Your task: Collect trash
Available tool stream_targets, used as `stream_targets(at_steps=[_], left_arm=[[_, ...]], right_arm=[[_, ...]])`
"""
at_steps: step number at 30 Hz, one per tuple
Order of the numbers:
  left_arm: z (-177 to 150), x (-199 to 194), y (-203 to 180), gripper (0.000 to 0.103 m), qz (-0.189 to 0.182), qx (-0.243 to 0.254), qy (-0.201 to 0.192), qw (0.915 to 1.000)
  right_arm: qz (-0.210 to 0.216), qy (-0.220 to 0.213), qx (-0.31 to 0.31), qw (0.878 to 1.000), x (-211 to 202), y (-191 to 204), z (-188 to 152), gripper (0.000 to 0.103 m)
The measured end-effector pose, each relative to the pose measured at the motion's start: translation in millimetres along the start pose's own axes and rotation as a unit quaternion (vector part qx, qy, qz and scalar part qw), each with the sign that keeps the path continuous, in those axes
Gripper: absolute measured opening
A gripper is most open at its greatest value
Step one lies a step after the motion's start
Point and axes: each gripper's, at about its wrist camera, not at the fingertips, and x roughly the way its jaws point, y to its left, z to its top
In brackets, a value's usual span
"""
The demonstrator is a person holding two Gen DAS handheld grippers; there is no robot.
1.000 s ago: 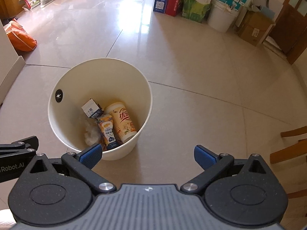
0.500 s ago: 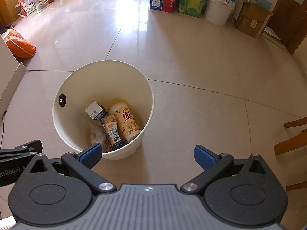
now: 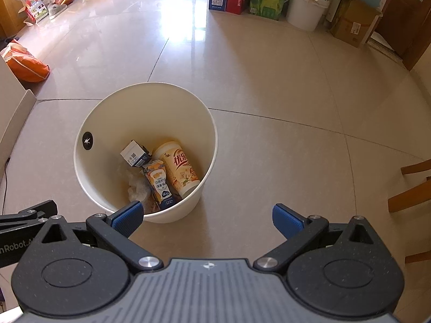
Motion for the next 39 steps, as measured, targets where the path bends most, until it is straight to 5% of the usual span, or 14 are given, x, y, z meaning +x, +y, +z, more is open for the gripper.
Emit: stream_targets(at_steps=[39], left_arm=[[-0.4, 2.0, 1.0, 0.098, -0.009, 0.001, 0.006, 0.9999]], right_arm=[[0.003, 0.001, 0.010, 1.000, -2.5, 1.5, 0.4, 0.103]])
